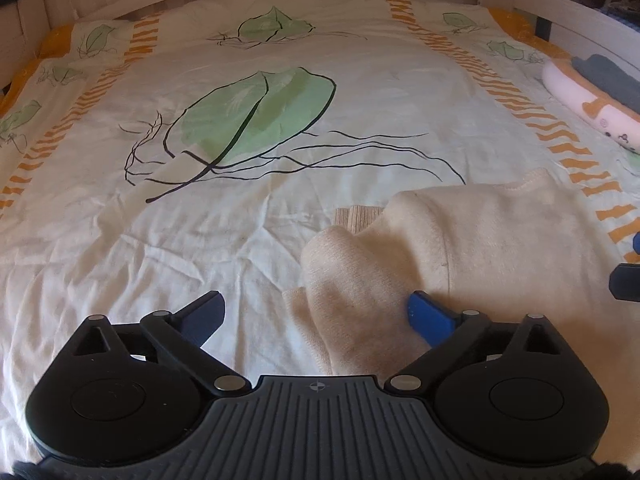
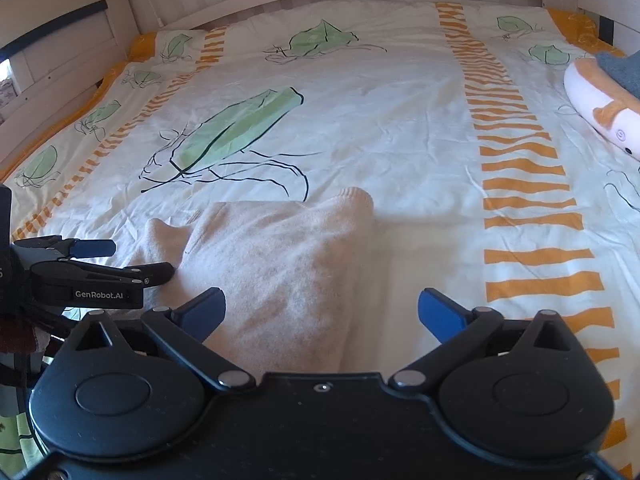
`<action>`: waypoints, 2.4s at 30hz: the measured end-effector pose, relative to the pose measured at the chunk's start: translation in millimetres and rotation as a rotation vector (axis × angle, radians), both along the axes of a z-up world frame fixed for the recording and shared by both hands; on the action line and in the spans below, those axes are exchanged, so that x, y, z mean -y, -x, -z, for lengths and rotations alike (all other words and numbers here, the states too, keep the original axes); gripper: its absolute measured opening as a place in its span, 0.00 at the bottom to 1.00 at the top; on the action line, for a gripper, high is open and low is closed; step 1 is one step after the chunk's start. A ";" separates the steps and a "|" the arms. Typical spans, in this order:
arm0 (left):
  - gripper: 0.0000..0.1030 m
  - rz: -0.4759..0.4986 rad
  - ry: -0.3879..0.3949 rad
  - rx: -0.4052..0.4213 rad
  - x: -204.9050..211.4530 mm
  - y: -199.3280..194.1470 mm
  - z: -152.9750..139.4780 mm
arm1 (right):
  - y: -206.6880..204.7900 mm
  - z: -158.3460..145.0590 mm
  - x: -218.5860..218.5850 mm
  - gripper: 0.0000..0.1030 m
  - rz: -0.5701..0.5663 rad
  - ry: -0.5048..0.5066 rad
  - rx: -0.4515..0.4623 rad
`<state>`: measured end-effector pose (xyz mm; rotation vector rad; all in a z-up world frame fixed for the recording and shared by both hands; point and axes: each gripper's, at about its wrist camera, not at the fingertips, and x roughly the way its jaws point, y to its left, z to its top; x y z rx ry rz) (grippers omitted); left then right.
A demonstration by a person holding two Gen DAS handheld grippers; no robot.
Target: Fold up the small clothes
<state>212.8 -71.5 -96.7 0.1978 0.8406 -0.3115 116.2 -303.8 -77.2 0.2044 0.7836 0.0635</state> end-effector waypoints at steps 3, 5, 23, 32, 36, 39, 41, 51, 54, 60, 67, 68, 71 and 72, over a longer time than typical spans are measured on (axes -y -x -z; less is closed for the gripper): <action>0.97 -0.029 0.020 0.010 -9.0 9.0 -9.6 | 2.8 -2.6 0.0 1.00 0.009 0.015 0.010; 0.97 -0.031 0.011 0.039 -11.4 19.8 -18.7 | 3.6 -3.7 1.0 1.00 0.022 0.026 0.009; 0.96 -0.038 0.162 0.101 -30.2 124.7 -57.8 | 64.3 -20.1 -15.8 1.00 0.098 0.022 0.054; 0.96 -0.006 0.159 0.095 -26.5 167.0 -59.4 | 120.5 -22.7 -46.2 1.00 0.092 0.033 0.002; 0.95 -0.042 0.130 0.109 -27.3 183.3 -60.6 | 142.5 -29.5 -54.1 1.00 0.112 0.044 0.005; 0.95 -0.077 0.118 0.119 -30.0 192.0 -63.0 | 157.3 -39.3 -56.1 1.00 0.140 0.052 0.038; 0.95 -0.106 0.101 0.135 -31.6 197.4 -65.4 | 165.1 -45.2 -58.2 1.00 0.159 0.074 0.053; 0.95 -0.184 -0.019 0.145 -22.6 213.4 -67.8 | 180.1 -54.7 -69.4 0.99 0.206 0.125 0.027; 0.95 -0.185 -0.070 0.164 -18.8 218.2 -68.2 | 180.8 -50.9 -73.0 0.99 0.205 0.144 0.009; 0.95 -0.176 -0.022 0.106 -21.9 218.7 -68.8 | 180.1 -43.8 -73.6 0.99 0.190 0.119 -0.031; 0.95 -0.189 -0.018 0.087 -23.7 216.7 -67.9 | 180.1 -42.7 -74.7 0.99 0.182 0.103 -0.041; 0.95 -0.190 -0.018 0.085 -24.0 216.5 -67.8 | 180.1 -42.8 -74.7 0.99 0.182 0.100 -0.041; 0.95 -0.186 -0.022 0.080 -23.4 216.3 -67.5 | 180.0 -43.2 -75.5 0.99 0.177 0.095 -0.038; 0.95 -0.186 -0.022 0.079 -23.3 216.5 -67.4 | 179.9 -43.3 -75.8 0.99 0.176 0.095 -0.037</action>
